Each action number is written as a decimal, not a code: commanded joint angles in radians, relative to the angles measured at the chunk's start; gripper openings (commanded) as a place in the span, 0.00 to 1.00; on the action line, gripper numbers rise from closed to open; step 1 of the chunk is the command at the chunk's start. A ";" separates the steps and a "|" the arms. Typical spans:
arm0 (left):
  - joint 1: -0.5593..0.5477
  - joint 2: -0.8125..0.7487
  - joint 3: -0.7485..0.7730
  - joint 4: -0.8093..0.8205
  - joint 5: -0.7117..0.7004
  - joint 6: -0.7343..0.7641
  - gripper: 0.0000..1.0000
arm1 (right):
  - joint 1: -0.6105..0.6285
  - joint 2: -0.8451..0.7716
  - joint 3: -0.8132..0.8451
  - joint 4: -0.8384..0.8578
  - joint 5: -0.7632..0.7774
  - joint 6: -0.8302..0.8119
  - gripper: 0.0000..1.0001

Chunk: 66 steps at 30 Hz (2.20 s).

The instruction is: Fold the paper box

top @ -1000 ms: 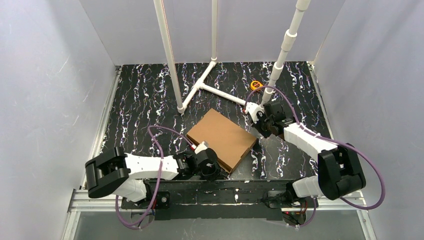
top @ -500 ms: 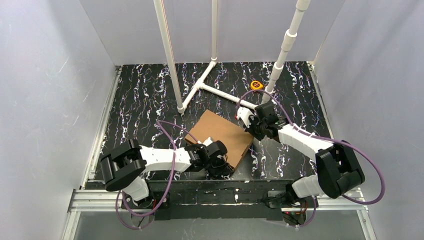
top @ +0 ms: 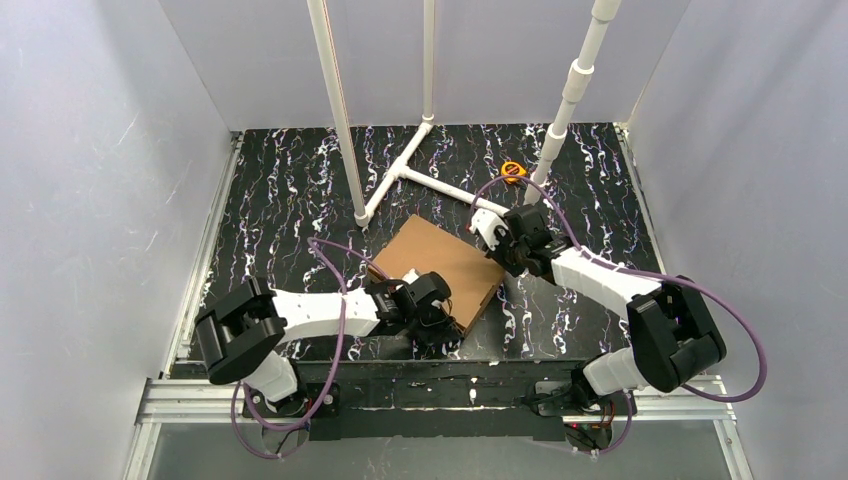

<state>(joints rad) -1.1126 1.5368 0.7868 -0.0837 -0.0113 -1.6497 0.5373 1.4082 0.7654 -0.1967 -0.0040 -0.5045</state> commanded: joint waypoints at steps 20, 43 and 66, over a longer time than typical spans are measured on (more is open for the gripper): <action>-0.049 -0.084 0.015 -0.256 0.031 -0.061 0.07 | -0.008 0.052 0.022 -0.056 -0.121 0.124 0.25; 0.129 0.081 0.340 -0.244 -0.046 0.190 0.08 | 0.009 0.052 0.033 -0.068 -0.148 0.149 0.30; 0.439 -0.523 -0.158 -0.397 -0.173 0.541 0.19 | -0.015 0.055 0.135 -0.043 -0.106 0.066 0.43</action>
<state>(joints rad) -0.7479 1.0386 0.6975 -0.3969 -0.0128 -1.0435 0.5190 1.4464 0.8131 -0.2577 -0.1234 -0.4191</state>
